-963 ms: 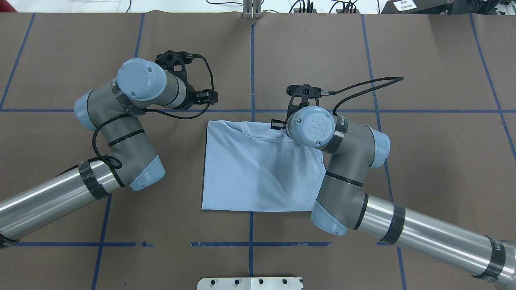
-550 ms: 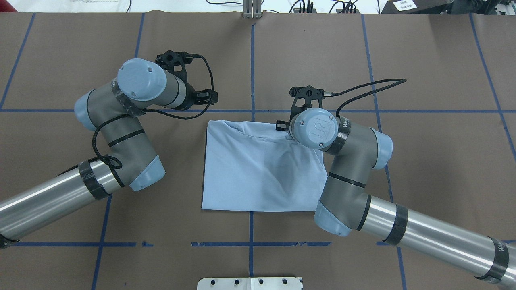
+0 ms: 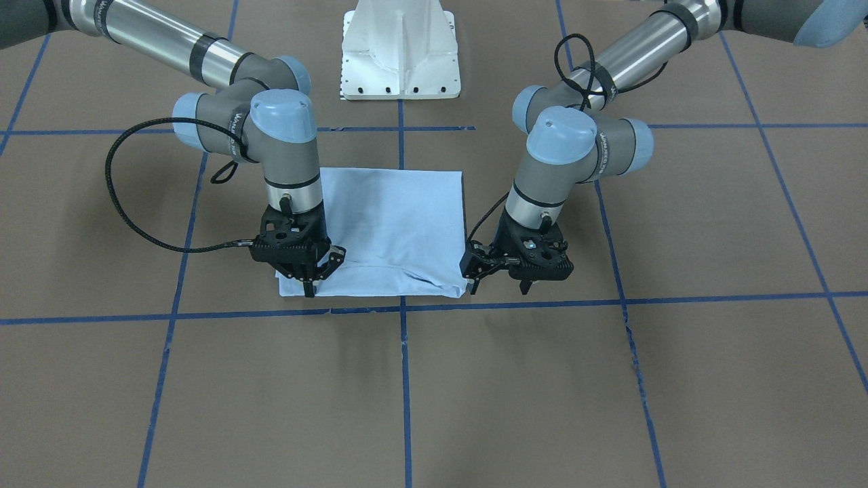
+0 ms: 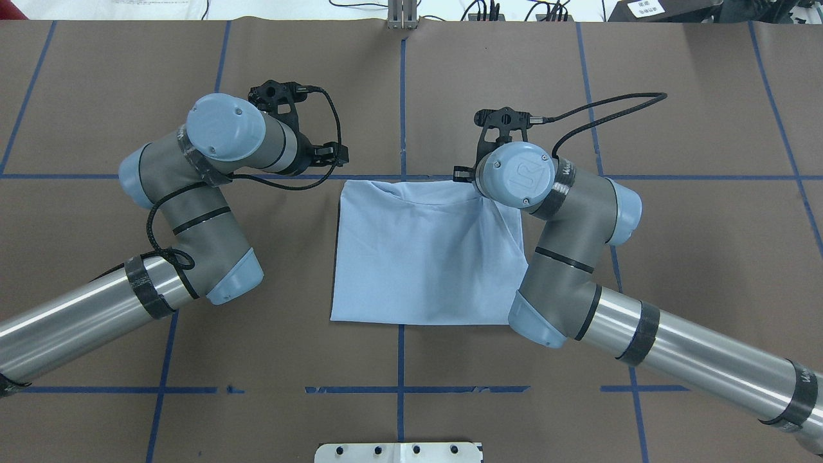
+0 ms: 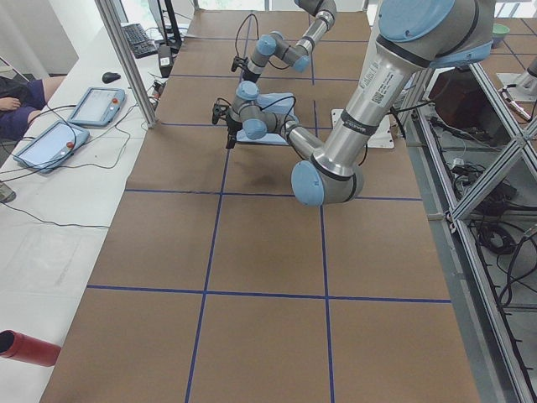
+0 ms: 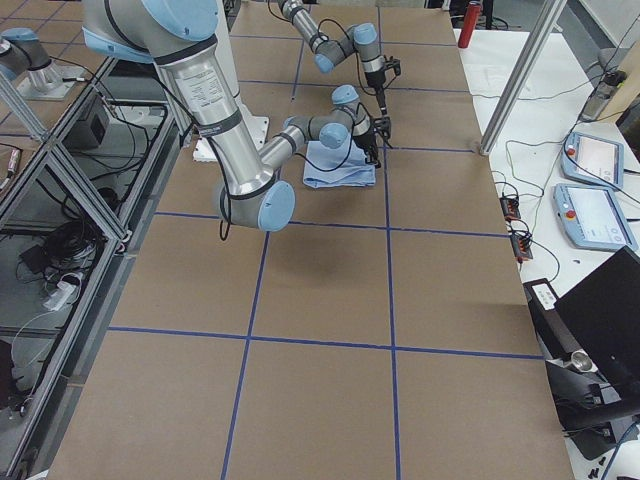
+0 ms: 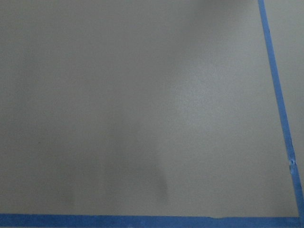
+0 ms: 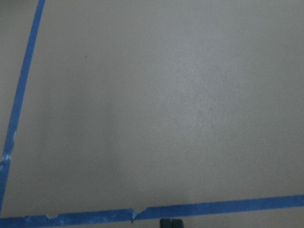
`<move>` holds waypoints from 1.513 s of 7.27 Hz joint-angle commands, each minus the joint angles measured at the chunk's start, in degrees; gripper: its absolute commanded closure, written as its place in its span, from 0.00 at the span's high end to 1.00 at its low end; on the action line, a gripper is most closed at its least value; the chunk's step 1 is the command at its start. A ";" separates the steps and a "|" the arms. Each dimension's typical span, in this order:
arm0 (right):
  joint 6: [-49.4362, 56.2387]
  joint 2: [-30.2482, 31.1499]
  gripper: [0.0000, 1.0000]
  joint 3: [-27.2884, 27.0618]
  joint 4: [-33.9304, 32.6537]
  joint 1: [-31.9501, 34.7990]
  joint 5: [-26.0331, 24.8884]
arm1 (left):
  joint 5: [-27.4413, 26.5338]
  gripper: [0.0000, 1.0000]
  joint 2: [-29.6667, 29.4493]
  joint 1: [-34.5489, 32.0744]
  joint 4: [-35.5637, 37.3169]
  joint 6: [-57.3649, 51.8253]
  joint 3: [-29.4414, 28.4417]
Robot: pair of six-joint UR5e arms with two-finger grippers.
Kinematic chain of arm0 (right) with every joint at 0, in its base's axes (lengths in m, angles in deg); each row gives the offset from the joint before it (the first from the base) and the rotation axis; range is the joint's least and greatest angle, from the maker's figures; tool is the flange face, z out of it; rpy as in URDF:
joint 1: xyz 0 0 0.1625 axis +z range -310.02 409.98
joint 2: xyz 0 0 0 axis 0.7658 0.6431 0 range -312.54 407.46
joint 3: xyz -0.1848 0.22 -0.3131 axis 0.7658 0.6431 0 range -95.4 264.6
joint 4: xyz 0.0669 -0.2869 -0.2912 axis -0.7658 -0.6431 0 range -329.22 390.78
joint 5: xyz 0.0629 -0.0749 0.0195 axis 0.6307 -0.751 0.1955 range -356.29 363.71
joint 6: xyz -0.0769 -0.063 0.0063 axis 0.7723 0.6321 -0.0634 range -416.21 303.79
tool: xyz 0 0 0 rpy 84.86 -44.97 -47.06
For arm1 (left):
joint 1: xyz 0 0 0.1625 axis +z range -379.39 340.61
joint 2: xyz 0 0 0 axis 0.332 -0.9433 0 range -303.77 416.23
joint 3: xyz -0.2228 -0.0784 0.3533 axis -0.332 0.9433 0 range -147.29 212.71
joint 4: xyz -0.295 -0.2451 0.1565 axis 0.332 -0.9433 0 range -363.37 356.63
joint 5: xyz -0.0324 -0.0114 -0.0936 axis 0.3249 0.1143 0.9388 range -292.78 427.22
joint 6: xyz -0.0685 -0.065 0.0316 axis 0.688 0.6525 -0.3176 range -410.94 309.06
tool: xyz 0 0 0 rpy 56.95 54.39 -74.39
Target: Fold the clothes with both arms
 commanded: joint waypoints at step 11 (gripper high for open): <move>33.21 11.07 1.00 -9.48 -12.54 23.83 29.27 | 2.81 1.00 23.07 -5.88 7.71 -14.75 28.75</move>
